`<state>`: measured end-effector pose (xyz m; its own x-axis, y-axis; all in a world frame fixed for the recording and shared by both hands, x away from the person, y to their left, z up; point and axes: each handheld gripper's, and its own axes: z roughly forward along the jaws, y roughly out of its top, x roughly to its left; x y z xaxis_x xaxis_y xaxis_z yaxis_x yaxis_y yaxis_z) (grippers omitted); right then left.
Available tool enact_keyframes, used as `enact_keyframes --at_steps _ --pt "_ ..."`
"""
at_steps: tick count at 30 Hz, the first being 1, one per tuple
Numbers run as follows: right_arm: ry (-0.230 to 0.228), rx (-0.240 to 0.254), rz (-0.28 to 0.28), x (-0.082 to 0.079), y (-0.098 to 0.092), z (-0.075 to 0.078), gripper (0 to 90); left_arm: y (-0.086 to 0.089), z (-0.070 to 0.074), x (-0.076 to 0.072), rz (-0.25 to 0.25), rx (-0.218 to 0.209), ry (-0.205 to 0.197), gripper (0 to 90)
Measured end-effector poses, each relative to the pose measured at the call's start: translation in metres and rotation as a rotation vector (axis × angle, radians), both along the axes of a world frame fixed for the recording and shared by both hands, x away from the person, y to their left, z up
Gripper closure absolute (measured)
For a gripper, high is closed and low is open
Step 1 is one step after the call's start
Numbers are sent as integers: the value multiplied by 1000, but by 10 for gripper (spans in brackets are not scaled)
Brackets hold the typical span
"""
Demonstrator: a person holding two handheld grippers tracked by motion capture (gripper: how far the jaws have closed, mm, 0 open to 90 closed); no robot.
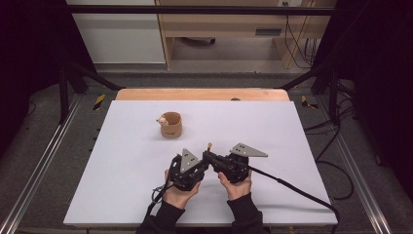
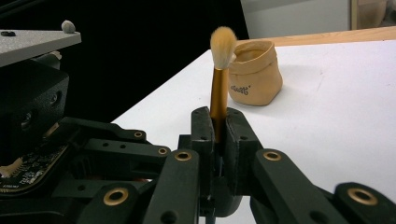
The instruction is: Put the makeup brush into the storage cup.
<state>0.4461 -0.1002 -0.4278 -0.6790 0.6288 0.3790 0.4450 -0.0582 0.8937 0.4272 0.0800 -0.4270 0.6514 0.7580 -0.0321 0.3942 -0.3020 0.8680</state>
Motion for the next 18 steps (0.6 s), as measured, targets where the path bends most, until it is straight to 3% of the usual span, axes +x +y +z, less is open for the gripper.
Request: enact_keyframes --at_steps 6,10,18 --pt "0 -5 -1 0 0 0 805 1 0 1 4 2 8 825" --pt "-18 -23 -23 0 -2 3 687 6 1 1 22 0 9 826" --pt "-100 -92 -82 -4 -16 20 474 32 7 8 90 -63 18 826"
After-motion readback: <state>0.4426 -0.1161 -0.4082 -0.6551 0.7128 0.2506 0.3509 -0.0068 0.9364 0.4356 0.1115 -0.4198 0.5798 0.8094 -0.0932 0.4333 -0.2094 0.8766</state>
